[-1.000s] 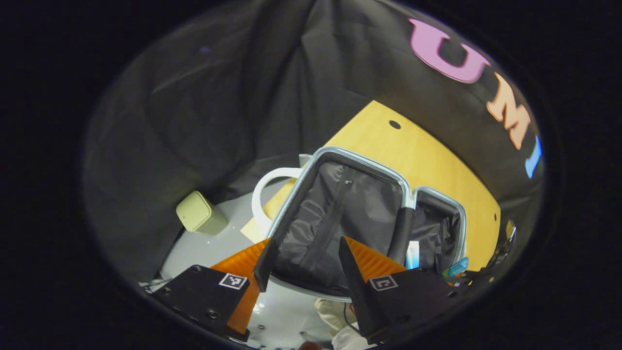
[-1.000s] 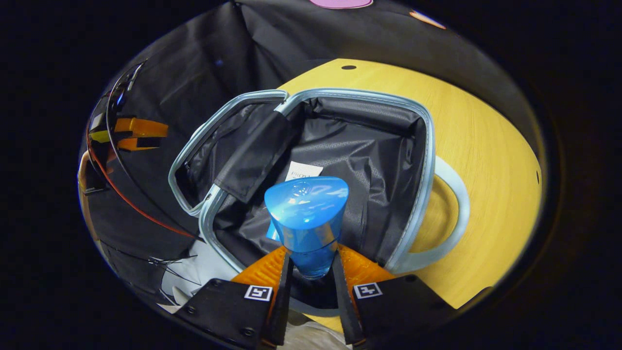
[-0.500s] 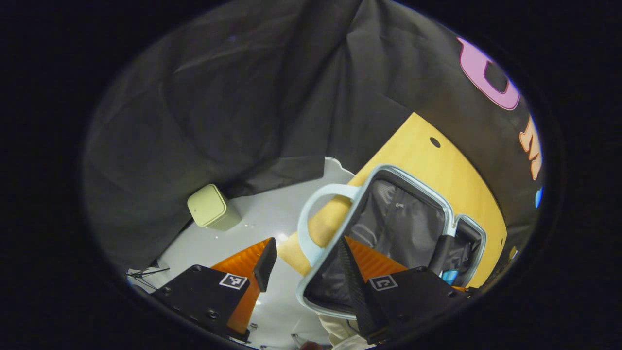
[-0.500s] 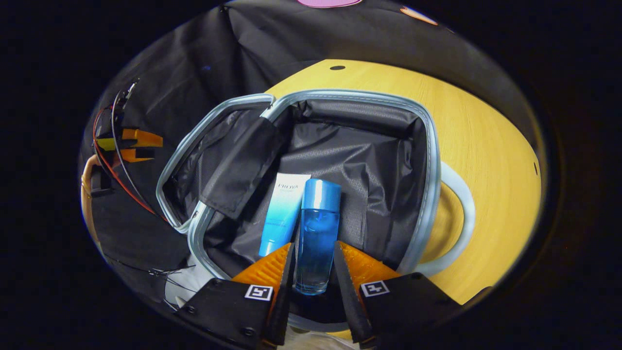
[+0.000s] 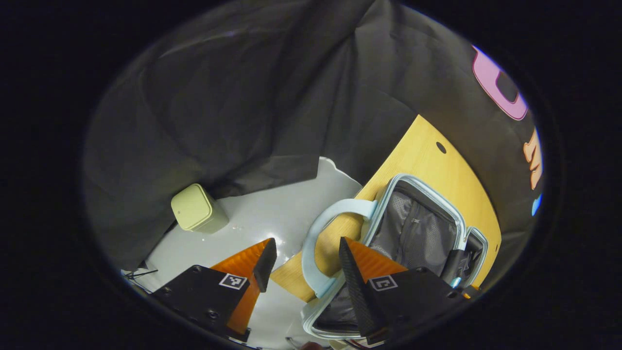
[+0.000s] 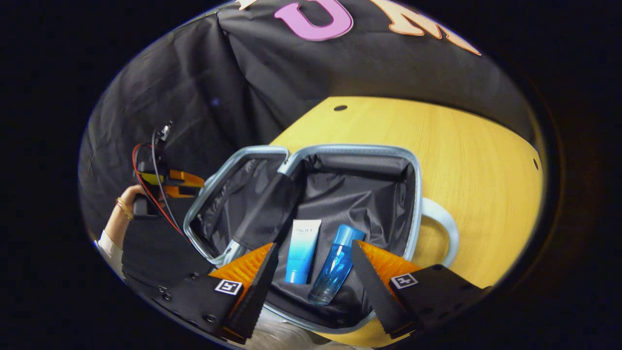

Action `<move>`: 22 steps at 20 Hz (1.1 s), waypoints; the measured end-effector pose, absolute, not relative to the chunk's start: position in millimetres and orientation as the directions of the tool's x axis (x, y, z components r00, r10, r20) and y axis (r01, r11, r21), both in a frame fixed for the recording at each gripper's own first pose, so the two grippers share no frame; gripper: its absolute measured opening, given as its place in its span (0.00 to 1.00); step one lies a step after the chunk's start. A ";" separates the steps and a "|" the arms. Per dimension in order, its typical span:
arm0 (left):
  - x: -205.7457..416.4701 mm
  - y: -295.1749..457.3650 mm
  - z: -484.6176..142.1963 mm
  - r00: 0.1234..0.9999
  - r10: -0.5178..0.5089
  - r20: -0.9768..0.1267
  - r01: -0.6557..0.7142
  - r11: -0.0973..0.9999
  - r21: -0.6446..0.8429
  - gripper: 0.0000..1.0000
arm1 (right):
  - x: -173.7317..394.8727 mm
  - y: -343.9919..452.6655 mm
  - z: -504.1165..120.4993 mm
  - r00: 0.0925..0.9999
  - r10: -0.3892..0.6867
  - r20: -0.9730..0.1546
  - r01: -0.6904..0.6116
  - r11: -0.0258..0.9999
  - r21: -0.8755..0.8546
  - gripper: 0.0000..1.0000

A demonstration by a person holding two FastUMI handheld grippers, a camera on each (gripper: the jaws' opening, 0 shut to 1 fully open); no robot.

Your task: First open the suitcase, pack the skin care products into it, and then close the suitcase.

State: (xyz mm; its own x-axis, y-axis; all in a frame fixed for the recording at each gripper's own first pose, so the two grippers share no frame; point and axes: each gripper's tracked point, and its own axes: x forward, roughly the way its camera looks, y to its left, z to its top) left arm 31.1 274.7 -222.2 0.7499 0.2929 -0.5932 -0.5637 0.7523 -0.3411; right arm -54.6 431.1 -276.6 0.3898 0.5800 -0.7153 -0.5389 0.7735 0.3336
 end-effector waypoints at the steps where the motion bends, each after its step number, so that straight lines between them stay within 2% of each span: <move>1: 32.5 276.3 -226.5 0.744 0.286 -0.604 -0.569 0.745 -0.348 0.76 | -50.7 430.6 -265.9 0.408 0.595 -0.693 -0.538 0.769 0.344 0.95; 2: 34.0 276.1 -228.5 0.746 0.276 -0.606 -0.568 0.740 -0.362 0.76 | -48.5 428.6 -257.5 0.422 0.606 -0.674 -0.536 0.767 0.353 0.95; 3: 34.4 275.7 -229.2 0.751 0.264 -0.606 -0.563 0.735 -0.378 0.81 | -45.7 425.3 -248.4 0.434 0.612 -0.661 -0.535 0.765 0.357 0.90; 4: 34.4 276.1 -231.0 0.751 0.253 -0.609 -0.561 0.731 -0.389 0.76 | -42.7 419.6 -241.1 0.452 0.613 -0.649 -0.533 0.768 0.354 0.98; 5: 35.8 276.2 -233.0 0.753 0.241 -0.613 -0.558 0.728 -0.398 0.76 | -39.5 412.6 -232.8 0.470 0.611 -0.637 -0.529 0.772 0.351 0.98; 6: 35.8 275.1 -233.8 0.755 0.223 -0.617 -0.551 0.727 -0.411 0.80 | -36.5 402.6 -224.8 0.490 0.605 -0.628 -0.522 0.780 0.345 0.98; 7: 36.3 273.7 -236.2 0.755 0.203 -0.623 -0.546 0.720 -0.427 0.72 | -32.8 391.9 -218.3 0.511 0.594 -0.622 -0.509 0.792 0.337 0.97; 11: 53.5 260.4 -245.4 0.757 0.161 -0.634 -0.529 0.720 -0.449 0.53 | -12.9 350.7 -205.7 0.600 0.522 -0.606 -0.452 0.847 0.282 0.96; 12: 50.1 261.8 -251.4 0.733 0.168 -0.659 -0.549 0.718 -0.428 0.41 | -8.1 343.2 -203.4 0.617 0.507 -0.602 -0.434 0.857 0.278 0.95; 13: 44.4 268.0 -255.5 0.713 0.174 -0.679 -0.568 0.711 -0.414 0.19 | -2.7 335.7 -200.0 0.633 0.497 -0.594 -0.416 0.865 0.280 0.95; 15: 44.9 268.7 -250.2 0.720 0.179 -0.671 -0.579 0.688 -0.438 0.11 | 7.3 321.0 -192.3 0.664 0.476 -0.576 -0.379 0.879 0.289 0.95; 22: 37.0 255.0 -227.1 0.761 0.169 -0.627 -0.532 0.716 -0.453 0.01 | 28.8 267.3 -183.1 0.731 0.388 -0.561 -0.287 0.921 0.263 0.95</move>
State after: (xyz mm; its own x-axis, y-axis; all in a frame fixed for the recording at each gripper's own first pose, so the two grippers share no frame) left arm 37.0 255.0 -227.1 0.7607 0.1687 -0.6268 -0.5316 0.7159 -0.4525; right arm 28.8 267.3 -183.1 0.7312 0.3878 -0.5612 -0.2866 0.9212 0.2632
